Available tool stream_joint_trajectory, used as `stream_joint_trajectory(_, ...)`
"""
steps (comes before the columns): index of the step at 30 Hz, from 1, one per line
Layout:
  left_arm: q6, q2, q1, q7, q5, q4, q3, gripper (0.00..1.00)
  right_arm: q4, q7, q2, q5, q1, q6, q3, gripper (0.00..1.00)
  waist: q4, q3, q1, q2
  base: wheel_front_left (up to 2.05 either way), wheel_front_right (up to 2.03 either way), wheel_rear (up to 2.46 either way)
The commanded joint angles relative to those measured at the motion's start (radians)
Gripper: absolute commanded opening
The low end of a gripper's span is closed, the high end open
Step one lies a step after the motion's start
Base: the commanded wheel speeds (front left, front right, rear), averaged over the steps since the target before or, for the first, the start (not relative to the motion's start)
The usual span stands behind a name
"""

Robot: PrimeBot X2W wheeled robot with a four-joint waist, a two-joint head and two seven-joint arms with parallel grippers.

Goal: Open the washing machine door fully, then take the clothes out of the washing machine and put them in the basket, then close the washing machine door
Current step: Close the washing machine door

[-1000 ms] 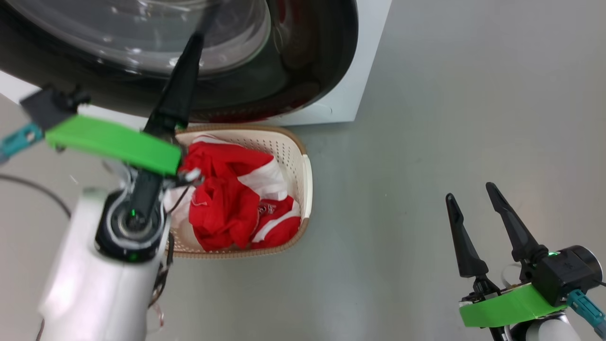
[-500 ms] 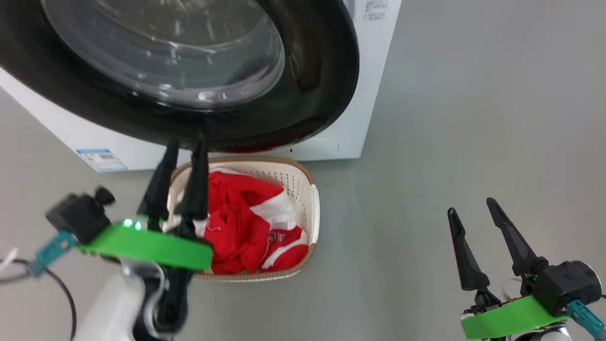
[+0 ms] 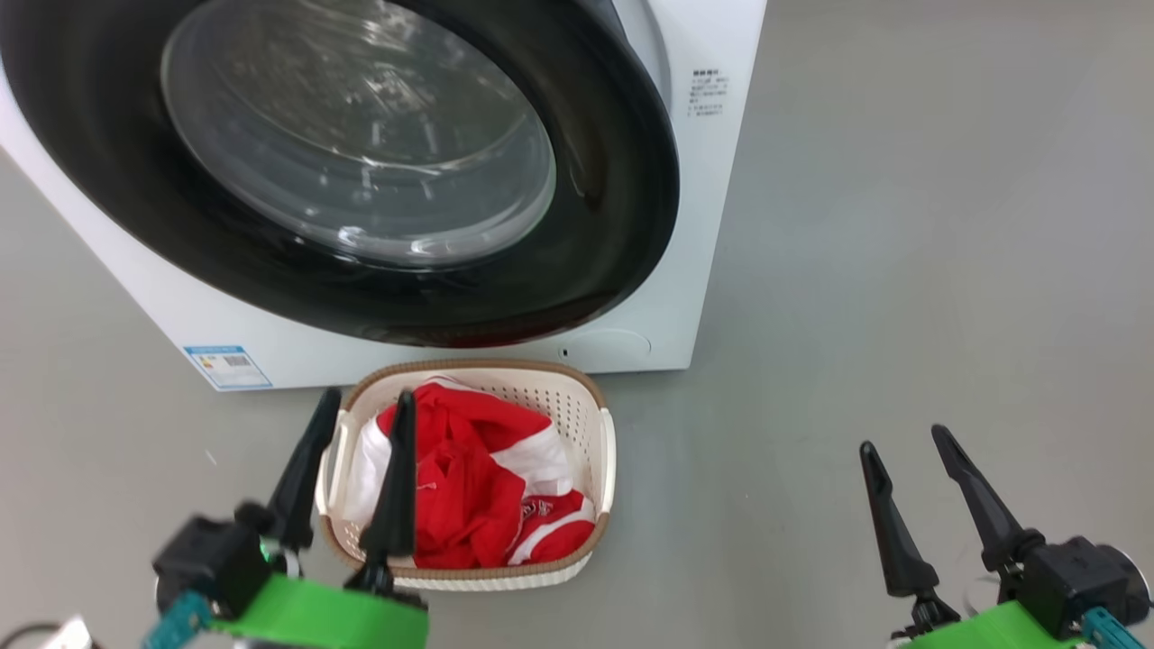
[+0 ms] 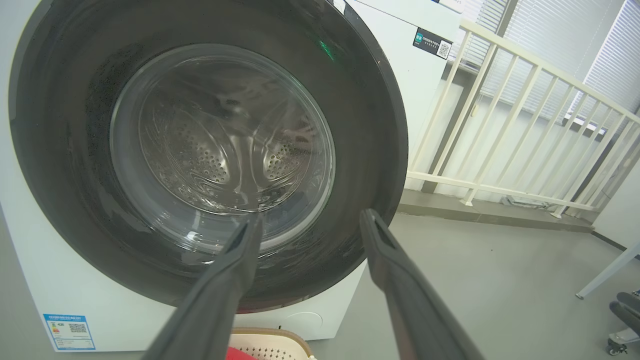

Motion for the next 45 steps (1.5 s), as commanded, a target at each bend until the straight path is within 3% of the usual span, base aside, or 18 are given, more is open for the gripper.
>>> stream_joint_trajectory(1,-0.002,0.022,0.017,-0.011,0.039,-0.032,0.047,1.0,-0.023,-0.006,-0.012,0.003,0.001,0.006,0.011,1.0,0.009,-0.023,0.0,0.0,0.0,0.0,0.0)
stream_joint_trajectory(9,0.033,0.009,0.128,-0.012,0.196,-0.063,0.131,1.0,-0.037,-0.006,-0.012,-0.011,0.024,0.006,-0.002,1.0,0.013,-0.059,0.0,0.0,0.0,0.0,0.0)
stream_joint_trajectory(20,0.038,-0.035,0.221,-0.012,0.28,-0.102,0.203,1.0,-0.044,-0.006,-0.012,-0.006,0.045,0.006,-0.023,1.0,0.003,-0.093,0.0,0.0,0.0,0.0,0.0)
stream_joint_trajectory(27,0.013,-0.074,0.257,-0.012,0.295,-0.102,0.231,1.0,-0.048,-0.006,-0.012,0.012,0.054,0.006,-0.02,1.0,-0.002,-0.094,0.0,0.0,0.0,0.0,0.0)
stream_joint_trajectory(44,-0.065,-0.094,0.247,-0.012,0.349,-0.076,0.23,1.0,-0.052,-0.006,-0.012,0.012,0.051,0.006,-0.014,1.0,0.017,-0.078,0.0,0.0,0.0,0.0,0.0)
stream_joint_trajectory(45,-0.069,-0.096,0.244,-0.012,0.352,-0.075,0.227,1.0,-0.053,-0.006,-0.012,0.011,0.047,0.006,-0.013,0.62,0.022,-0.074,0.0,0.0,0.0,0.0,0.0)
